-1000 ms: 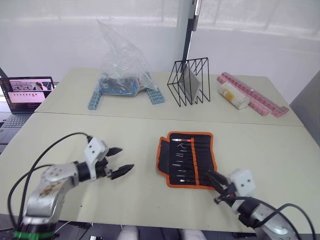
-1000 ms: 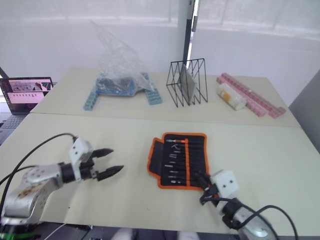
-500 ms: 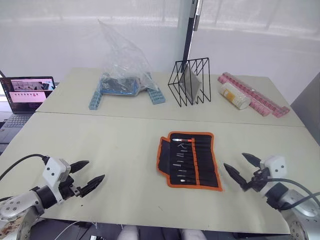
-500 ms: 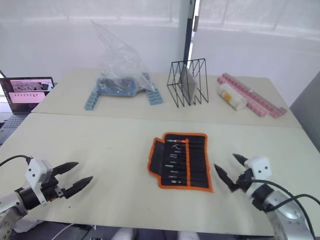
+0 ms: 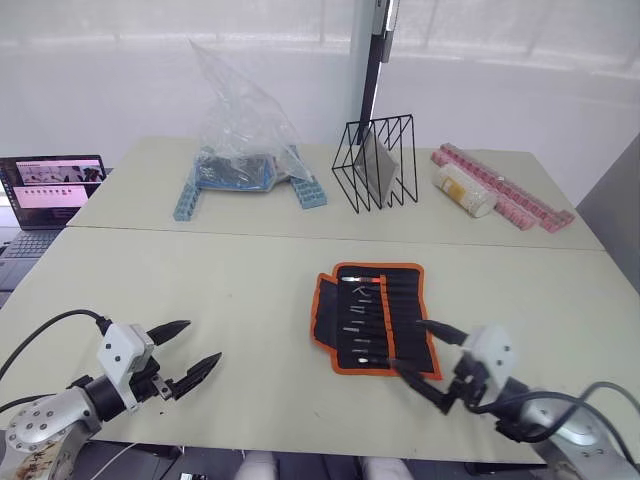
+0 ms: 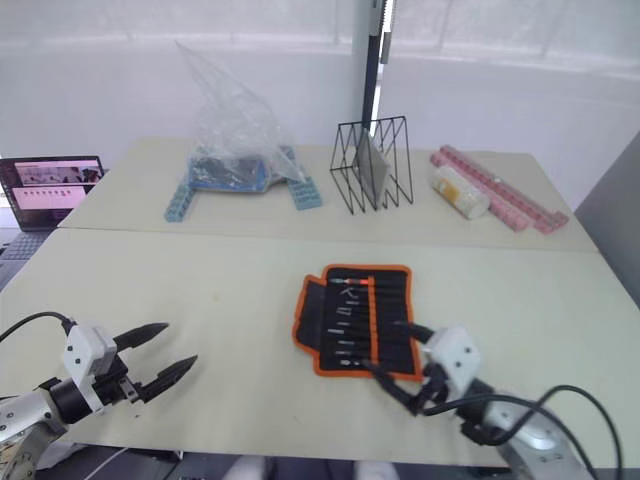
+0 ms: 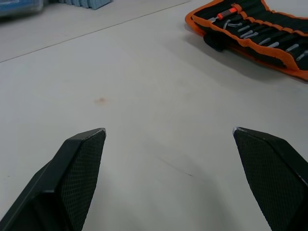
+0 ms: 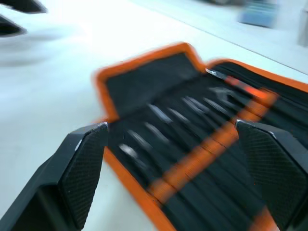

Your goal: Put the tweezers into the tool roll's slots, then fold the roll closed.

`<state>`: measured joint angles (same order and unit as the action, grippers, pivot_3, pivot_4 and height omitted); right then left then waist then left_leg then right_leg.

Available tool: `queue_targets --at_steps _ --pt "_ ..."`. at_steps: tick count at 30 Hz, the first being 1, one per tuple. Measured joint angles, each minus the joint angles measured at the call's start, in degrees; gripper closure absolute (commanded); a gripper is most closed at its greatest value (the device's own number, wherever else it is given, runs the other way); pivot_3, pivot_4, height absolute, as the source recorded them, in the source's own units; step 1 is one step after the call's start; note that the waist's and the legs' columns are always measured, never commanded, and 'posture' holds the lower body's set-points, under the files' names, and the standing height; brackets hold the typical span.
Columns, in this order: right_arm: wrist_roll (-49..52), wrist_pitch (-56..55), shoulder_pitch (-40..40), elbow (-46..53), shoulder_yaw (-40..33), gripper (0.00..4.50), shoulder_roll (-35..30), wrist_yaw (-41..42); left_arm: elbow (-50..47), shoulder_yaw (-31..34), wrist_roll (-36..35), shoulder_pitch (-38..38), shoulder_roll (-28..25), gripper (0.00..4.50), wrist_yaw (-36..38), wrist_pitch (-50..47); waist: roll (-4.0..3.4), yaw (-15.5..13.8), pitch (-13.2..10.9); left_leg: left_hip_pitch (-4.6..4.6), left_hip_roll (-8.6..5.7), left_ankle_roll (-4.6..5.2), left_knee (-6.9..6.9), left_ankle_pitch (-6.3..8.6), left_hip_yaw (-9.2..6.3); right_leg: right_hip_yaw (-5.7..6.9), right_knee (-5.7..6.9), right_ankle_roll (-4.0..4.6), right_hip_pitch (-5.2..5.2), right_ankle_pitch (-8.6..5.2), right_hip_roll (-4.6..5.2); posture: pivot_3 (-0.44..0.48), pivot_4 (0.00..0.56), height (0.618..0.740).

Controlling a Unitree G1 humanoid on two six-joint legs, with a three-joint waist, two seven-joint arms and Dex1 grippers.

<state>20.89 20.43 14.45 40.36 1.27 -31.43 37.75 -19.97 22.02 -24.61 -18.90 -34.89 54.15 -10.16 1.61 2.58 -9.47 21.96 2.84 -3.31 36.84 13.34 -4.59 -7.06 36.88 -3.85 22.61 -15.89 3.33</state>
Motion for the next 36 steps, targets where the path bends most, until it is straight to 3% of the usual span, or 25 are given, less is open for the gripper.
queue_targets --at_steps 6,12,29,30,36 --pt "-9.17 2.3 -7.88 -1.04 12.88 0.02 1.72 -3.88 -2.66 -2.37 -0.37 0.47 -1.25 0.0 0.77 -0.2 0.11 -0.26 -0.01 0.1 0.0 0.0 0.0 0.0 0.01 0.02 -0.01 -0.26 0.1 0.14 0.0 0.0 0.15 0.718" --pt "-15.37 3.5 -11.5 -3.46 20.47 0.02 4.22 -6.4 -4.0 -3.56 -1.81 1.16 -2.61 0.0 1.92 -0.31 0.11 -0.08 -0.01 0.25 0.0 0.0 -0.01 0.0 0.01 0.02 0.07 -0.35 0.35 0.2 0.0 0.0 0.15 0.718" --pt "-32.77 5.63 -11.32 -9.46 28.69 0.02 16.77 -22.25 -5.51 -4.3 -5.16 2.25 -5.2 0.0 4.32 -1.25 0.12 0.04 -0.01 0.32 0.02 0.0 -0.01 0.0 0.01 0.01 0.18 -0.31 0.51 0.19 -0.02 0.0 0.15 0.718" --pt "-33.17 5.63 -11.27 -9.56 28.84 0.55 17.46 -22.8 -5.51 -4.29 -5.17 2.25 -5.26 0.0 4.28 -1.26 0.11 0.03 -0.01 0.32 0.02 0.0 -0.01 0.0 0.01 0.02 0.18 -0.31 0.51 0.19 -0.02 0.0 0.15 0.718" --pt "-34.18 5.63 -11.14 -9.61 28.99 2.57 18.51 -23.74 -5.51 -4.24 -5.16 2.21 -5.37 0.0 4.01 -1.32 0.11 0.04 -0.01 0.32 0.02 0.0 -0.01 0.0 0.01 0.02 0.19 -0.31 0.51 0.19 -0.02 0.0 0.15 0.718"
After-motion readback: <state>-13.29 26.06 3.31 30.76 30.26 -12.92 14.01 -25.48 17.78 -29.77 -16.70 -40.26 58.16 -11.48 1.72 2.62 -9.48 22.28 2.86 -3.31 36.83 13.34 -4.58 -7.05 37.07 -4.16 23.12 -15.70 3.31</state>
